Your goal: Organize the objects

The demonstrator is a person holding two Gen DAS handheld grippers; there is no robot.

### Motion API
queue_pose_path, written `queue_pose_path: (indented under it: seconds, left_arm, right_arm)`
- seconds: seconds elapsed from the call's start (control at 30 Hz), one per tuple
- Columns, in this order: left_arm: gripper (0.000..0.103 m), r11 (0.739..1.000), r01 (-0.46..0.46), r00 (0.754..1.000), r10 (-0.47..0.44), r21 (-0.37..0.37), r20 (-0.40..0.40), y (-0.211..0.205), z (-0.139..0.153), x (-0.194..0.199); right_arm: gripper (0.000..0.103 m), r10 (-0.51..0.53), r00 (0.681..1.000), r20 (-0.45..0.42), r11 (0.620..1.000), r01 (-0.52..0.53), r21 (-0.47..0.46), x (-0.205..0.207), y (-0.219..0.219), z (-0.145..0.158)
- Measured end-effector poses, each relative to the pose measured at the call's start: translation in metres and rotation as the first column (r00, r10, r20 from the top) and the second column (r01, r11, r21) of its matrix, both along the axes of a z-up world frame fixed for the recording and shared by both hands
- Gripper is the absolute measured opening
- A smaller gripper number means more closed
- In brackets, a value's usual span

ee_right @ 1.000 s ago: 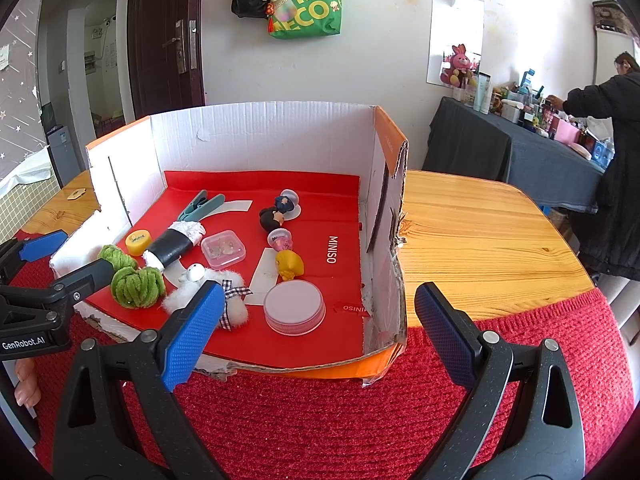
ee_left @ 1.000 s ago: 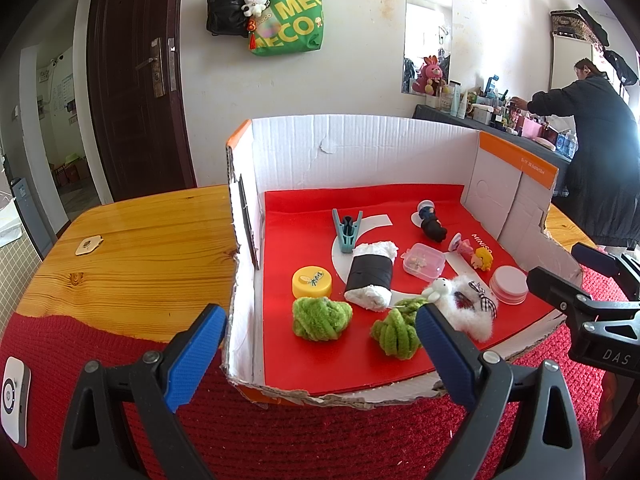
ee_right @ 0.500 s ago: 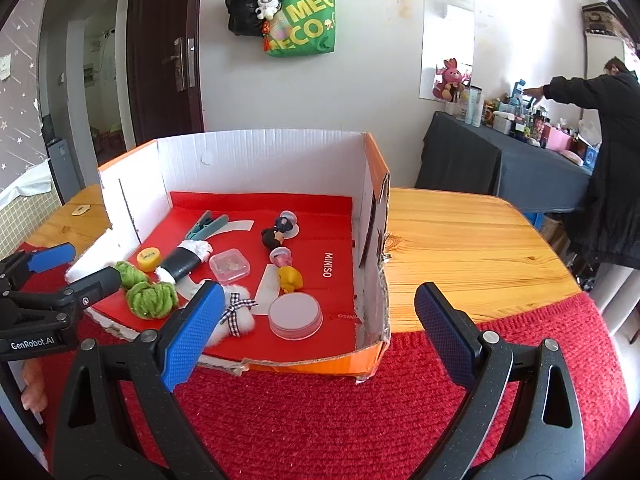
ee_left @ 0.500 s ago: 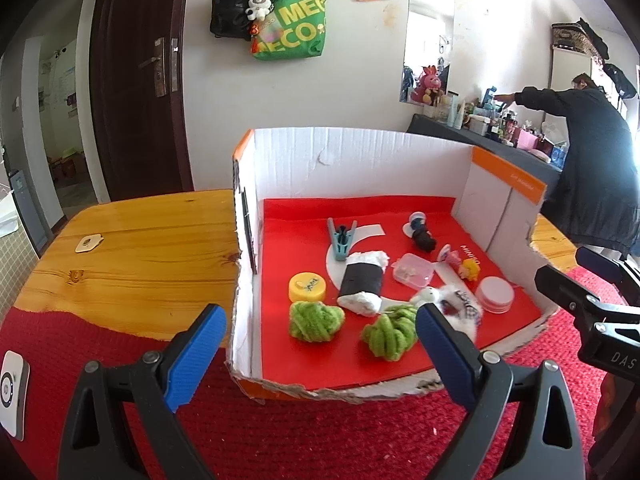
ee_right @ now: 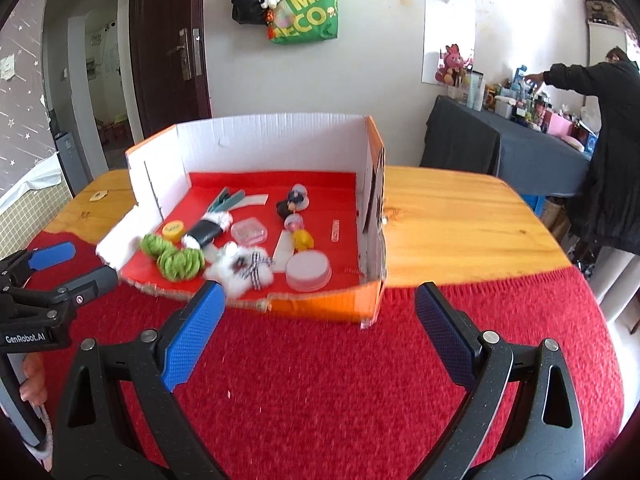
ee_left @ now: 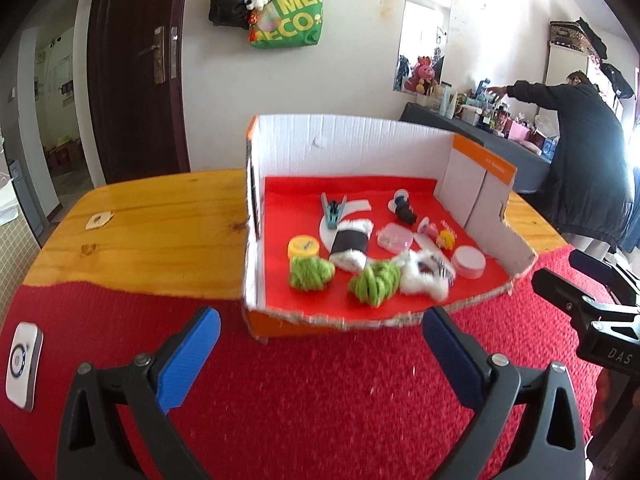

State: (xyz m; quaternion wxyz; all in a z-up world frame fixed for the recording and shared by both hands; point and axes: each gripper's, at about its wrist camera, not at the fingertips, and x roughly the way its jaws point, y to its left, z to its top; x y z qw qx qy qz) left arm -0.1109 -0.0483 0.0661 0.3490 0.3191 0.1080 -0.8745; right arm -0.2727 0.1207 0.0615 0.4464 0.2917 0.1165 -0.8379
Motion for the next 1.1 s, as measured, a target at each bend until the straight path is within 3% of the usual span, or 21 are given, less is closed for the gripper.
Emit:
queue_pose_path:
  seconds: [0.47,0.63,0.9,1.1]
  left_arm:
    - [0.103,0.993,-0.045,0.992,0.031,0.109,0.123,0.010,-0.041,0.010]
    - [0.103,0.989,-0.079,0.989,0.061,0.127,0.136,0.005,-0.048,0.012]
    - [0.103,0.990,-0.112,0.976,0.093,0.090,0.196,0.005,-0.055,0.008]
    - [0.103,0.984,-0.145,0.972,0.122,0.102,0.203,0.003,-0.055,0.004]
  right_arm:
    - [0.097,-0.023,0.992,0.126,0.989,0.004,0.147,0.003,0.004,-0.045]
    - [0.097,-0.031,0.991,0.133,0.981,0.005,0.196,0.002,0.000,-0.056]
    - [0.101,-0.041,0.988,0.146,0.971,0.005,0.239,0.001,-0.005,-0.064]
    - [0.103,-0.060,0.987,0.150,0.968,0.021,0.250,-0.001,-0.007,-0.063]
